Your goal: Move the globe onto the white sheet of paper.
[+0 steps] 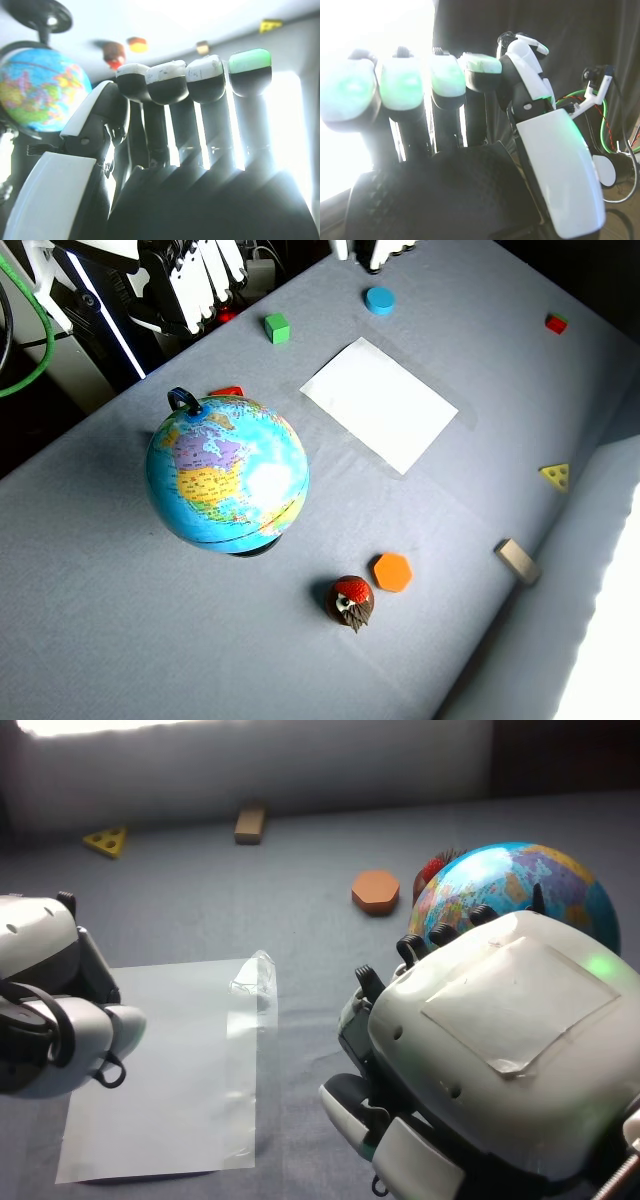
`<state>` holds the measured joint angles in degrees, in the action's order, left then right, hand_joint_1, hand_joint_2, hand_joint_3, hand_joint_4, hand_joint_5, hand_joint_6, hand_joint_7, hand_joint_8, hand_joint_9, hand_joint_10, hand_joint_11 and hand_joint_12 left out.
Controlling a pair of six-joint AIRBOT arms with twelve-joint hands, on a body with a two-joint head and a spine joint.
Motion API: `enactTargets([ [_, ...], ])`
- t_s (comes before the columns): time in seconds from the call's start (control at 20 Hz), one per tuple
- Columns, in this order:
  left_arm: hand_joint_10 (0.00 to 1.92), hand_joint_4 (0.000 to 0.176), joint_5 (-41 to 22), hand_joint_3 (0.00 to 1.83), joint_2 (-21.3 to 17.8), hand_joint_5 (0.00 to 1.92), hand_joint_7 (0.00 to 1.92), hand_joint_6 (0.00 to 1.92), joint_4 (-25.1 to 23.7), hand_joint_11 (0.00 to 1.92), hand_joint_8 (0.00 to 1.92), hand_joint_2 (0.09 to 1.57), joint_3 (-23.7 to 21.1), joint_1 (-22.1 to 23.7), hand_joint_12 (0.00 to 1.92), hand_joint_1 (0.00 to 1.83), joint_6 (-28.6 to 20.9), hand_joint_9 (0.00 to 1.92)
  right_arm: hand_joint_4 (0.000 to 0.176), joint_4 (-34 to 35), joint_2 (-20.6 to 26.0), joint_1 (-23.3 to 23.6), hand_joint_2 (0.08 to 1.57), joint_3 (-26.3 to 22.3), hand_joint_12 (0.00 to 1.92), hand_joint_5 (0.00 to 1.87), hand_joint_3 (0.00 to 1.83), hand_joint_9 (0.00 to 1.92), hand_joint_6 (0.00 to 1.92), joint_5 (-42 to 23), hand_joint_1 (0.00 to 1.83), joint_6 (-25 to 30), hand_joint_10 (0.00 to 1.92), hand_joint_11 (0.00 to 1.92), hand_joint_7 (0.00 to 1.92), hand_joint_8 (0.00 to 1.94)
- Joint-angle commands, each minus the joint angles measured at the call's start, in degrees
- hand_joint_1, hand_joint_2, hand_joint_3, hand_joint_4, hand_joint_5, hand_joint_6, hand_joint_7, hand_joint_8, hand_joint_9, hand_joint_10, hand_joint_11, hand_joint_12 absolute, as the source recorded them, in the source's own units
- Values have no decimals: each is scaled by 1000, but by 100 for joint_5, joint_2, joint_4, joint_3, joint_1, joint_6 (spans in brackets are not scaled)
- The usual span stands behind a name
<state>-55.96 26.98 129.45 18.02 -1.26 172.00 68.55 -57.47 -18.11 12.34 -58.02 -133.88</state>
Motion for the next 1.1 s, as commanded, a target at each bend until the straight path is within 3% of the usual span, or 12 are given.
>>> enactTargets([
  [0.0,63,0,119,254,-13,100,152,4,-365,2,52,1115,-9,67,352,8,-17,119,0,-536,13,35,1038,-22,193,17,339,21,229,-175,87,13,202,0,41,109],
  [0.1,63,0,91,254,-13,100,152,4,-370,2,52,1115,-5,67,352,8,-17,119,0,-536,19,27,1038,-22,193,17,339,21,229,-164,87,14,202,0,41,109],
  [0.2,7,0,90,48,-13,100,173,0,-370,0,3,1212,-1,57,357,0,-17,138,0,-536,37,22,1159,-22,113,53,105,41,131,-132,69,26,130,0,75,15],
  [0.3,3,0,70,29,-13,99,170,0,-380,0,0,1219,2,53,357,0,-17,140,0,-536,100,26,1192,-22,107,70,37,52,87,-5,64,67,101,0,80,1],
  [0.5,1,0,-90,23,-15,100,166,0,-711,0,0,1220,-1,-41,359,0,-96,136,0,-596,799,136,1200,-17,83,67,22,53,64,1436,60,868,86,0,63,0],
  [0.55,1,0,20,21,-23,100,166,0,-838,0,0,1220,14,-197,358,0,-249,136,0,-850,989,74,1200,-6,83,65,21,54,62,1780,61,1112,85,0,59,0],
  [0.65,0,0,387,19,-27,100,166,0,-1415,0,0,1221,33,-734,355,0,-1232,135,0,-1880,1357,-166,1201,71,84,65,20,55,60,2455,62,1971,84,0,57,0],
  [0.75,0,0,636,18,-9,100,166,0,-2099,0,0,1222,42,-1547,354,0,-2275,135,0,-3977,1776,-561,1202,290,85,64,19,53,58,2960,63,3959,82,0,52,0],
  [0.85,0,0,807,17,86,92,166,0,-3058,0,0,1223,77,-2414,353,0,-3425,135,0,-6071,2042,-994,1202,543,85,63,18,51,56,2876,63,5791,79,0,47,0],
  [0.9,0,0,808,16,158,90,166,0,-3493,0,0,1223,96,-2831,352,0,-3984,135,0,-6719,2097,-1120,1204,639,63,65,15,51,50,2783,59,6256,73,0,45,0],
  [1.0,0,0,766,15,395,94,166,2,-4275,0,0,1222,173,-3626,352,0,-5019,135,0,-9294,2395,-1708,1205,1050,56,65,13,49,47,1937,59,8690,70,0,43,0],
  [1.05,0,0,585,14,580,102,166,5,-4742,0,0,1223,202,-4053,352,0,-5623,136,0,-10286,2550,-2012,1205,1269,54,66,13,49,47,1211,59,9516,70,0,43,0],
])
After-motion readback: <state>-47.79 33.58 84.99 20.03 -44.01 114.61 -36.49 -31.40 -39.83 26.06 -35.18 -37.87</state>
